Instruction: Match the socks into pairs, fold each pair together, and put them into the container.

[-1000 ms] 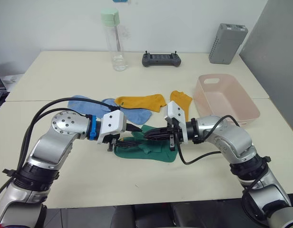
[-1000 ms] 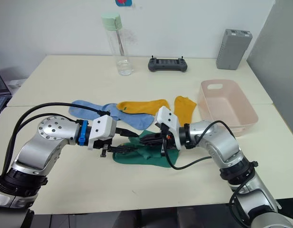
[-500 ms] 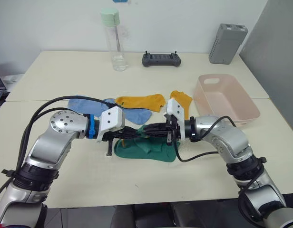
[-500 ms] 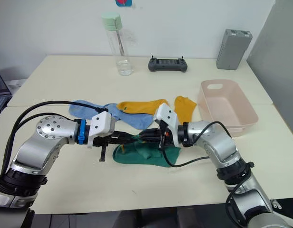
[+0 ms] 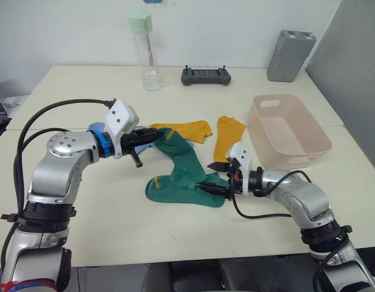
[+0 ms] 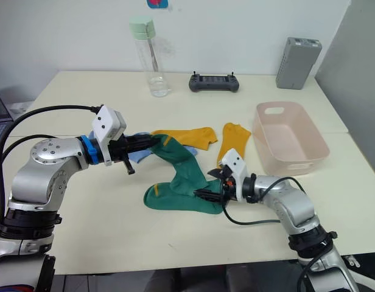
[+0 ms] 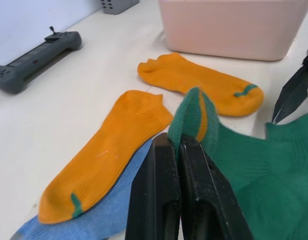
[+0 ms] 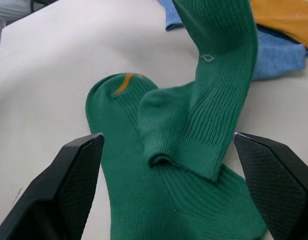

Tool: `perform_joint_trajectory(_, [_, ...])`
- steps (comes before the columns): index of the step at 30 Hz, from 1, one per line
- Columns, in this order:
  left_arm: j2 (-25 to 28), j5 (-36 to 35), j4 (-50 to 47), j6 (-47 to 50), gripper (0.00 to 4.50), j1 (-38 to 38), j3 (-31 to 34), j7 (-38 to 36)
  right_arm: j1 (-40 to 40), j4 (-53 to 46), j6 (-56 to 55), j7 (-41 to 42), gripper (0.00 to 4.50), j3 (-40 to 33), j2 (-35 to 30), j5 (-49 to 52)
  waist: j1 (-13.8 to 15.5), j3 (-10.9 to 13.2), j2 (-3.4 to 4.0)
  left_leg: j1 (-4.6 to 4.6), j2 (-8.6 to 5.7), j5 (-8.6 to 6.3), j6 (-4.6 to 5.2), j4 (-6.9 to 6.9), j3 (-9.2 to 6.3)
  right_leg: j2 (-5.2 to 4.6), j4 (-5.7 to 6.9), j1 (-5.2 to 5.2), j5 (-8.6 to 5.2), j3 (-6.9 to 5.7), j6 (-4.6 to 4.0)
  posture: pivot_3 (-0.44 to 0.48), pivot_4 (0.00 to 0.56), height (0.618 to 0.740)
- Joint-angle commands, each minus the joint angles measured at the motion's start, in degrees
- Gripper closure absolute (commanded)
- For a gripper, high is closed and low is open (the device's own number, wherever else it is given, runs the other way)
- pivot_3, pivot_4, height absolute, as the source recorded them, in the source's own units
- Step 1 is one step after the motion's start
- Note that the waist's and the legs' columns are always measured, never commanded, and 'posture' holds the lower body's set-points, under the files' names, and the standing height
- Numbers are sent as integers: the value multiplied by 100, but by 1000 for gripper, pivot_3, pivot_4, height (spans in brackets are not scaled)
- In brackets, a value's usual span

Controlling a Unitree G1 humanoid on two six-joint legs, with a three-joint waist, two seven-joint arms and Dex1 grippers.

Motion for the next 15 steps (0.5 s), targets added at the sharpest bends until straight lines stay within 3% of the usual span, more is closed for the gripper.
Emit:
perform_joint_trajectory(1, [97,-95,-293,3,4500,-4,76,-55,-102,47,30,-186,39,57,174,-77,18,0,0,-1,0,0,0,2,-3,1,1,0,0,-2,0,0,150,740])
perform_joint_trajectory(15, [167,-121,-462,106,4500,37,82,-165,-263,685,-43,-506,39,-87,431,-421,30,0,0,-17,-1,0,0,28,-11,0,0,3,4,-9,7,0,150,740])
